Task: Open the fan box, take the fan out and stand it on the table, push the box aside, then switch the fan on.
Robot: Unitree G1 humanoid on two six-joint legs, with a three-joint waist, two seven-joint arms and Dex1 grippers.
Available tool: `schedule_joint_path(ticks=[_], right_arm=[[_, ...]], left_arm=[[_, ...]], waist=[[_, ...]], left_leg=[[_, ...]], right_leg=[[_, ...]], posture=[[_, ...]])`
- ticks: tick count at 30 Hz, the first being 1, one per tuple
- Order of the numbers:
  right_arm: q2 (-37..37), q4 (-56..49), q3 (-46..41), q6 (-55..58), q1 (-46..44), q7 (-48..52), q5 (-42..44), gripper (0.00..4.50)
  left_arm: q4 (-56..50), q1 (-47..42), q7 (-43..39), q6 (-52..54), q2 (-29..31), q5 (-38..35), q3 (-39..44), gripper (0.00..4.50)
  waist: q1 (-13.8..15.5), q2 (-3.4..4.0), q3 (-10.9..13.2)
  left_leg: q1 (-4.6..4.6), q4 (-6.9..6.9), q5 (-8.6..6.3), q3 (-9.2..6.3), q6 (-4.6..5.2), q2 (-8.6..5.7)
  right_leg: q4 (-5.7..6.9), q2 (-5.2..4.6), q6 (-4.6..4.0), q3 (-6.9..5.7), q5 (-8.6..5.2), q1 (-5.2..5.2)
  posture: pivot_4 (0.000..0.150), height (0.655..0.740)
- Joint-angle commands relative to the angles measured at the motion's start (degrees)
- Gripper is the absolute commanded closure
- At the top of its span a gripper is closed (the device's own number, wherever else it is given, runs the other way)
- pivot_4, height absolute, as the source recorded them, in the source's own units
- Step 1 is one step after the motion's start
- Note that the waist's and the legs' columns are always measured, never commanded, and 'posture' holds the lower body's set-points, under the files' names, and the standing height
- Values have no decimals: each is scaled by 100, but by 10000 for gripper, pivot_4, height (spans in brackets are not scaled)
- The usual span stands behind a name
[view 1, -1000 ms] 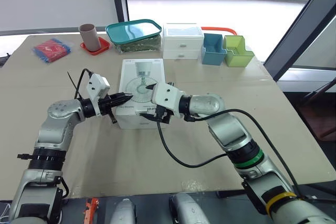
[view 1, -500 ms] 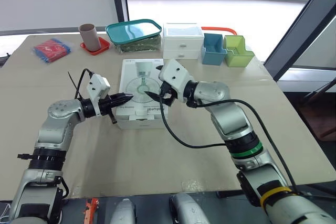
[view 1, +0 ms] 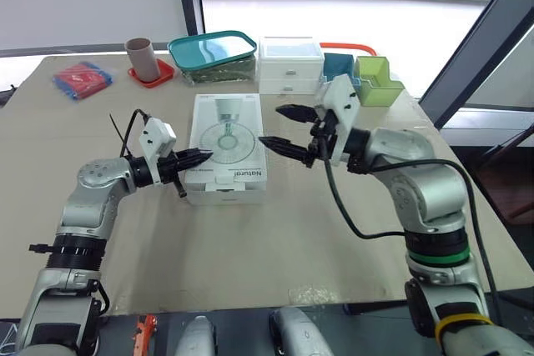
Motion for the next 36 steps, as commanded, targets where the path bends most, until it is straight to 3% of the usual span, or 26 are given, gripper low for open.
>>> schedule_joint_path(ticks=[1,2,5,7,16,26,36], right_arm=[[-324,-488,-232,145,360,152,393,25873],[-409,-558,-182,112,513,211,404,25873],[-558,-723,9,-3,861,266,374,39223],[-556,-787,133,-24,978,185,336,44546],[-581,-962,368,-305,1266,409,551,44546],[-547,-791,676,-447,1403,260,373,2961],[-636,-663,1051,-736,1559,532,250,2961]], left_arm=[[-12,56,-14,-26,5,74,-46,45000],[-10,60,-16,-23,6,76,-46,45000],[-15,66,-25,-17,15,73,-41,45000],[-20,72,-21,-10,20,75,-37,45000],[-14,73,-14,-17,41,104,-38,45000],[-37,97,-20,-4,66,115,-44,45000],[37,78,-9,-79,56,206,-87,45000]], waist=[[2,0,0],[1,0,0],[11,0,-1],[6,1,0],[10,0,-1],[7,0,-1],[8,0,-1]], left_leg=[[0,-1,0,-1,0,1],[0,-2,0,-1,0,0],[-1,-1,0,0,1,-1],[0,-1,0,2,1,-2],[5,-1,0,4,1,-1],[8,0,0,4,1,-1],[7,0,0,4,1,-1]], right_leg=[[0,0,0,-2,0,0],[0,0,1,-1,-1,1],[-2,-2,5,0,-3,4],[-2,-2,5,2,-3,4],[-1,0,5,5,-3,5],[-1,1,5,5,-3,6],[-1,0,5,6,-3,6]], posture=[[1500,7400],[1500,7400],[1500,7400],[1500,7400],[1500,7400],[1500,7400],[1500,7400]])
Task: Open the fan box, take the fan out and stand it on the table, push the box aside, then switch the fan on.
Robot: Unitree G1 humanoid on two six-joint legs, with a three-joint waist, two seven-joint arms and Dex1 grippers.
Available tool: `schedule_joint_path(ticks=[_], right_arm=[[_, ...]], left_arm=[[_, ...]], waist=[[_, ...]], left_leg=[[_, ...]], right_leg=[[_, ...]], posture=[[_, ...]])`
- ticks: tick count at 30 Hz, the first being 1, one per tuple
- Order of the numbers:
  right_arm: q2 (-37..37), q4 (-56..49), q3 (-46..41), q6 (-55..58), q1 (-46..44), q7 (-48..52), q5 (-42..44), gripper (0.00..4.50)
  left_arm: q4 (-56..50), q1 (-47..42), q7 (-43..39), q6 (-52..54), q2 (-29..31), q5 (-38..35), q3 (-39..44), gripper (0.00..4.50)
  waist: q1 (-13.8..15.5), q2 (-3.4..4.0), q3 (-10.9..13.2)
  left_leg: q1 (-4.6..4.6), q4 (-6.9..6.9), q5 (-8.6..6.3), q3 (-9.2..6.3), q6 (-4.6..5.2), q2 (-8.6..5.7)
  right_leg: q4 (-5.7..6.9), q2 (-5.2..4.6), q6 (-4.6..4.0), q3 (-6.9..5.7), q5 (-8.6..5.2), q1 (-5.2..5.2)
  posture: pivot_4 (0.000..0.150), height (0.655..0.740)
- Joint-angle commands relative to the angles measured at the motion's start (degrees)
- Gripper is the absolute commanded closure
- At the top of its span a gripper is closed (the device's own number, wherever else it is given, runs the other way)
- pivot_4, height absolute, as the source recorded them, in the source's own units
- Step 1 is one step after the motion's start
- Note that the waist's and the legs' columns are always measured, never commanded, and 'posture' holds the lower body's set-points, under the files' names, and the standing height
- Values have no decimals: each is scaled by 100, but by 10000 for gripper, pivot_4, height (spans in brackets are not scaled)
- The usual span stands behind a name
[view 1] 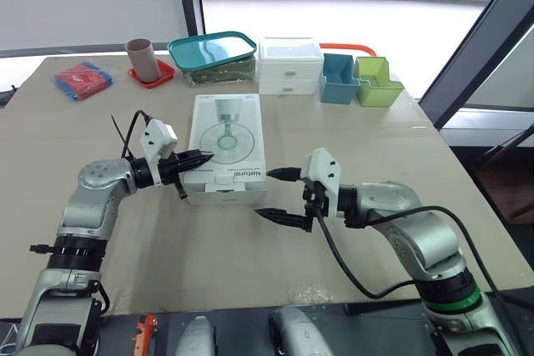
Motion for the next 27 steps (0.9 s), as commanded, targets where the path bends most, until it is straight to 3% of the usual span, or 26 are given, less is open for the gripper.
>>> schedule_joint_path(ticks=[1,17,27], right_arm=[[-82,-99,53,-182,96,205,59,2961],[-237,109,399,-487,285,731,-80,2961],[-721,-119,661,-679,762,1261,-206,2961]], left_arm=[[41,57,5,0,55,132,-68,45000],[86,11,22,-64,56,177,-59,45000],[179,-76,-31,-49,114,168,-49,45000]], waist=[[1,0,0],[1,0,0],[0,0,0]], left_leg=[[0,0,0,0,0,0],[1,1,0,0,0,0],[4,1,0,-1,0,0]], right_leg=[[0,0,0,-1,0,0],[0,0,0,0,0,1],[0,1,1,-1,0,3]], posture=[[1500,7400],[1500,7400],[1500,7400]])
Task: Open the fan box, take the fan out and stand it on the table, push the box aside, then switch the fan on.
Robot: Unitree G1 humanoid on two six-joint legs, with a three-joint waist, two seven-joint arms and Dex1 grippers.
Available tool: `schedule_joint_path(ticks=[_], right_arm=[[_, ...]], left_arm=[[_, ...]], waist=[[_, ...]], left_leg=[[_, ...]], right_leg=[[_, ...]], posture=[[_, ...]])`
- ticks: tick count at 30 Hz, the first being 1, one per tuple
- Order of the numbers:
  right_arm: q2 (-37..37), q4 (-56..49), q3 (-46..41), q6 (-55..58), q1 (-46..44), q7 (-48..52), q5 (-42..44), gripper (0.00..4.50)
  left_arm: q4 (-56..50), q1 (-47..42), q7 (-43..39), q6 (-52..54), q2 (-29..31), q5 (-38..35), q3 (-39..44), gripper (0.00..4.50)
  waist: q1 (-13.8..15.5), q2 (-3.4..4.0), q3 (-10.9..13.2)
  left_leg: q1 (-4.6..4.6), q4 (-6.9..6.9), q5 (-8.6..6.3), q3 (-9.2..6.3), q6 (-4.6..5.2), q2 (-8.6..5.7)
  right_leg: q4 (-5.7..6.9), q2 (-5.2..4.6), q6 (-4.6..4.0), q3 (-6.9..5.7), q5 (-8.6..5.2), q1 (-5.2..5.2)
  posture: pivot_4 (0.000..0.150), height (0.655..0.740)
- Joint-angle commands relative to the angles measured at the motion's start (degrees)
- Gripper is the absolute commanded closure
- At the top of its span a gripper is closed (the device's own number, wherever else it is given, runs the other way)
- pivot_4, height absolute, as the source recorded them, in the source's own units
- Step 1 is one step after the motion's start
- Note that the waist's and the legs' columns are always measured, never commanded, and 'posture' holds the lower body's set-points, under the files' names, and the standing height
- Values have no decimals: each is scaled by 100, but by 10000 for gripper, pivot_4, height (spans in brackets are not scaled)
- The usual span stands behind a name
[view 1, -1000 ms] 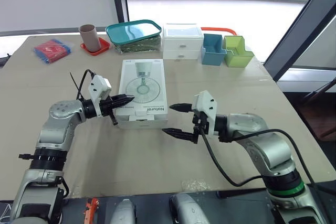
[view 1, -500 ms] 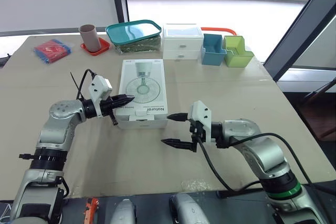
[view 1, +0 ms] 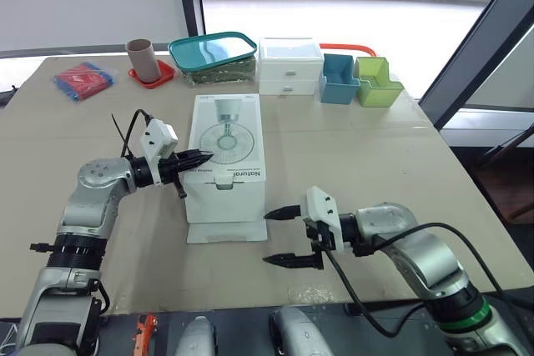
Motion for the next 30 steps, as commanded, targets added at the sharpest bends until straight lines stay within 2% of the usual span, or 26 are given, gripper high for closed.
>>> schedule_joint_path(ticks=[1,4,7,15,22,30], right_arm=[[-38,-40,24,-163,10,-43,-147,2961],[77,371,-78,-85,-157,-358,-322,2961],[-48,599,-61,-303,-174,-228,-458,2961],[501,950,-116,214,-504,-465,-247,2961],[723,797,-226,449,-699,-399,100,2961],[534,297,-354,610,-555,-128,593,2961]], left_arm=[[93,-29,-15,1,80,126,-43,45000],[102,-42,-9,-8,68,135,-57,45000],[91,-39,-4,-12,53,126,-55,45000],[60,20,68,-77,36,131,-56,45000],[64,83,114,-105,47,144,-46,45000],[70,121,31,-106,162,103,-23,45000]], waist=[[0,0,0],[0,-1,0],[4,-1,0],[0,-1,-1],[3,-2,-1],[1,-1,-1]], left_leg=[[0,0,0,0,0,0],[1,1,0,0,0,0],[1,1,1,1,-1,-1],[4,1,1,0,-1,1],[3,1,1,-1,-1,0],[4,2,1,0,-1,1]], right_leg=[[0,0,0,0,0,0],[0,1,1,1,0,1],[0,0,0,1,0,1],[1,2,-1,1,1,2],[1,0,-1,-1,1,4],[1,0,-1,0,1,4]], posture=[[1500,7400],[1500,7400],[1500,7400],[1500,7400],[1500,7400],[1500,7400]])
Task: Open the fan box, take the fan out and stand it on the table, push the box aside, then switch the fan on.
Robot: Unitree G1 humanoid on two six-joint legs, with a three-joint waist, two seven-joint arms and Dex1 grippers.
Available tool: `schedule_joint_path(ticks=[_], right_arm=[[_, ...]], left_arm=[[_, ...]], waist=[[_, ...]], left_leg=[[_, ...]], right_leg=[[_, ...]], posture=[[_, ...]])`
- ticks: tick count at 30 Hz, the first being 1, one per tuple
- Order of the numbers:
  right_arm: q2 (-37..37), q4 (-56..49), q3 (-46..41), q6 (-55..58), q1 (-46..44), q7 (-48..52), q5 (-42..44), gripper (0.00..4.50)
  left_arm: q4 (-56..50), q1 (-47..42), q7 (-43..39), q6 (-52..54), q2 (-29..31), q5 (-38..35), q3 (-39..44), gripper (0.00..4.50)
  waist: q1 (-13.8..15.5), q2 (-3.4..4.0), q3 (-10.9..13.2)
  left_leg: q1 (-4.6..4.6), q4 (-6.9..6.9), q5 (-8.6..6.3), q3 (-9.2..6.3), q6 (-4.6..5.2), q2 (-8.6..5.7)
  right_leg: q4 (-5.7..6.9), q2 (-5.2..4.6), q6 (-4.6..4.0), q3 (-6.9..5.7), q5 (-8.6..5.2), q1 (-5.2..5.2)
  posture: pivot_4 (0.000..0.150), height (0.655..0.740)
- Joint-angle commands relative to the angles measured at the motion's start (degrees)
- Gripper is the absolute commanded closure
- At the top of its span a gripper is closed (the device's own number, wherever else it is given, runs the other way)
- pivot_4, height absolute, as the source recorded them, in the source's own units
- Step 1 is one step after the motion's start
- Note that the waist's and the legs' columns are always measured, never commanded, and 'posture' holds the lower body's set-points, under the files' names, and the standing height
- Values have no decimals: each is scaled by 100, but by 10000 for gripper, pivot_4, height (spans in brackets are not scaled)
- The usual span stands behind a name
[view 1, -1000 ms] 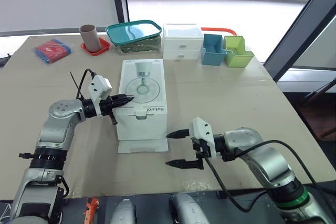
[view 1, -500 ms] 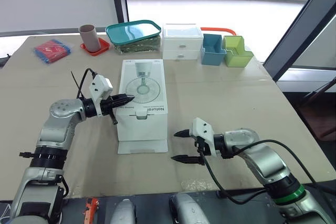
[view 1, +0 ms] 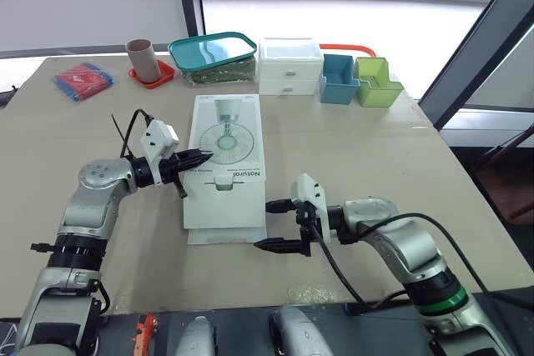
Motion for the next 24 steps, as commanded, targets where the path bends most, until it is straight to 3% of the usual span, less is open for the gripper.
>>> schedule_joint_path(ticks=[1,12,24], right_arm=[[-106,-368,-238,51,33,106,273,2961],[7,-649,-590,336,22,-46,931,2961],[574,-340,-1218,859,-413,-750,1668,2961]], left_arm=[[81,80,-115,60,191,71,41,45000],[232,-139,-604,185,600,-28,73,45000],[52,-2,-869,338,634,-177,57,45000]], waist=[[-1,0,0],[-11,0,0],[-8,0,0]], left_leg=[[0,0,0,0,0,0],[1,0,0,0,0,3],[-2,-1,0,-1,0,3]], right_leg=[[0,0,0,0,0,0],[0,3,1,-1,-1,0],[0,2,1,-1,-1,-1]], posture=[[1500,7400],[1500,7400],[1500,7400]])
